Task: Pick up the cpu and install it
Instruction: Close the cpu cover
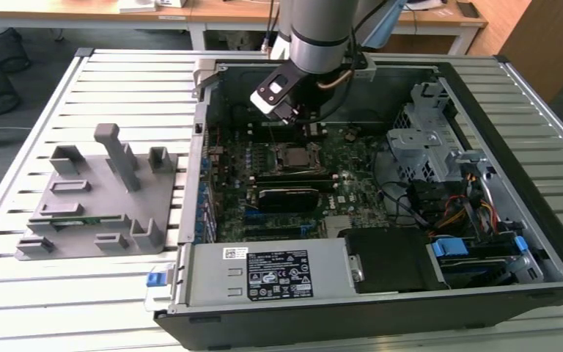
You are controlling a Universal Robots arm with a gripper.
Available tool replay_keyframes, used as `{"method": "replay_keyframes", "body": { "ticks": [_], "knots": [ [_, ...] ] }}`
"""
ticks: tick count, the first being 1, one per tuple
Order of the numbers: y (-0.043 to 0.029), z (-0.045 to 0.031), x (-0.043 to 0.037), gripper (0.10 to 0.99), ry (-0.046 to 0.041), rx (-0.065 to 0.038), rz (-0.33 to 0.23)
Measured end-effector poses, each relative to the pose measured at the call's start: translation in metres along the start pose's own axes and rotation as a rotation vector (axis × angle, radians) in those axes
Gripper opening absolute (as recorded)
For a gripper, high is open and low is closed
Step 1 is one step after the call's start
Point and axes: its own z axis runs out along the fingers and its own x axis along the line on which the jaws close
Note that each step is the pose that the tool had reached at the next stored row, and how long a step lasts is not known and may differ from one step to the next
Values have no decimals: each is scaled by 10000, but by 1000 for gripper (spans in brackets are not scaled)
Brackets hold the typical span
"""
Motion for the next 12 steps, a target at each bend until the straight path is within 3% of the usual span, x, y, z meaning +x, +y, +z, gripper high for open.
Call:
{"method": "replay_keyframes", "body": {
  "ticks": [8, 12],
  "knots": [
    [-149, 32, 9, 106, -5, 1, 1],
    [-183, 47, 12, 106, -20, 2, 0]
  ]
}}
